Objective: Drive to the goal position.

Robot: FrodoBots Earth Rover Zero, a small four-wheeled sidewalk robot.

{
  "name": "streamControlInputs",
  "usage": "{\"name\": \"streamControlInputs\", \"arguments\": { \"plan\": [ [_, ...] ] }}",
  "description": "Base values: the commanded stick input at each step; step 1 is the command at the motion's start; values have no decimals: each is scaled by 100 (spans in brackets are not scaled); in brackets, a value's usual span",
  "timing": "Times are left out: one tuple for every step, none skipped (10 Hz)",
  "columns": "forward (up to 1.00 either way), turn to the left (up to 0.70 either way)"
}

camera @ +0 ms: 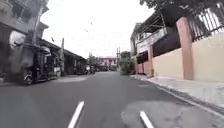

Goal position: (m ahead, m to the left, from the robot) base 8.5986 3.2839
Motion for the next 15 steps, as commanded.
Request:
{"name": "streamControlInputs", "arguments": {
  "plan": [
    [85,0],
    [85,0],
    [85,0],
    [85,0],
    [85,0],
    [85,0],
    [85,0],
    [85,0],
    [85,0],
    [85,0],
    [85,0],
    [85,0],
    [85,0],
    [85,0],
    [85,0]
  ]
}}
